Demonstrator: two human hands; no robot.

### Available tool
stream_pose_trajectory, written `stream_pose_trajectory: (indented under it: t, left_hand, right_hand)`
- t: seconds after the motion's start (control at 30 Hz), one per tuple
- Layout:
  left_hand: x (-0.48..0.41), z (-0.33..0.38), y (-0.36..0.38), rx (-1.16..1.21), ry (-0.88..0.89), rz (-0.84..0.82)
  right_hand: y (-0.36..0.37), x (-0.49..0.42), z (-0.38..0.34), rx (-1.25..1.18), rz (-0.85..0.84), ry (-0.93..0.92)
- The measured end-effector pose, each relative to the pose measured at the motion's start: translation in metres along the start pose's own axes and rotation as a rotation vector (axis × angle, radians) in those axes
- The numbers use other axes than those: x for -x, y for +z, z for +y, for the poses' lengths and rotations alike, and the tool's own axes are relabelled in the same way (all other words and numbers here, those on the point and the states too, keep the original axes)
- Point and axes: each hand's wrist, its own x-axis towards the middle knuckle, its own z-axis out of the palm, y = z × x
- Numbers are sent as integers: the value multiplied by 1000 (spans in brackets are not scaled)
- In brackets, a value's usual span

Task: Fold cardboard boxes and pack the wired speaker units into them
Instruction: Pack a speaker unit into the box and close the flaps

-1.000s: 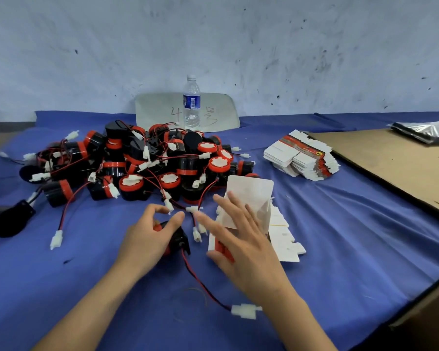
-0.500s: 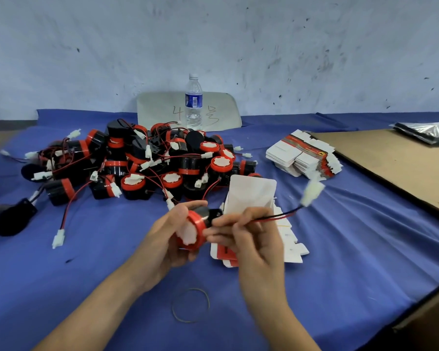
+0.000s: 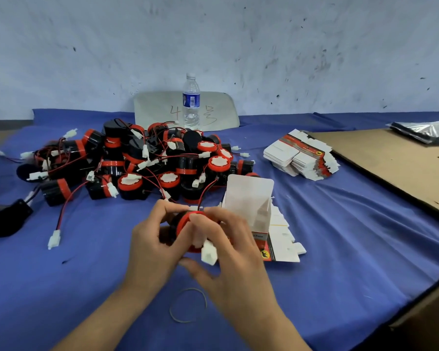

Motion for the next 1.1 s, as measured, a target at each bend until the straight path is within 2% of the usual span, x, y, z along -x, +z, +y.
stream_pose_trajectory:
  t: [0.07,0.2,0.3,0.4,0.47,0.6,0.7,0.87,0.97,1.1]
  left_hand:
    - [1,0,1,-4,22,-5]
    - [3,-3,3,42,67,-54]
    - [8,-5,11,78,136,-108]
    - [13,-10,19,58,67,-110]
    - [14,-12,23,27,-5,-153]
    - [13,-12,26,57,-14,-220]
    - [14,-11,26,95,-27,-209]
    - [11,-11,22,221,-79,-83]
    - [11,-12,21,243,-107,-28]
    - [9,-8,18,249,-94,19]
  right_hand:
    - [4,3,2,72,26,5]
    - [-4,-1,5,-117,32,171]
    - [-11,-6,9,-141,168,237]
    - [-16,-7,18,-90,347,243]
    - [-19,-4,25,-70,369,216]
    - [-15,-6,28,-109,283,264]
    - [-14,-8,22,-97,204,214]
    - [-24,-12,20,-181,-129,98]
    - [-29,-12,22,-175,-346,115]
    - [-31,-10,22,-105,-474,111]
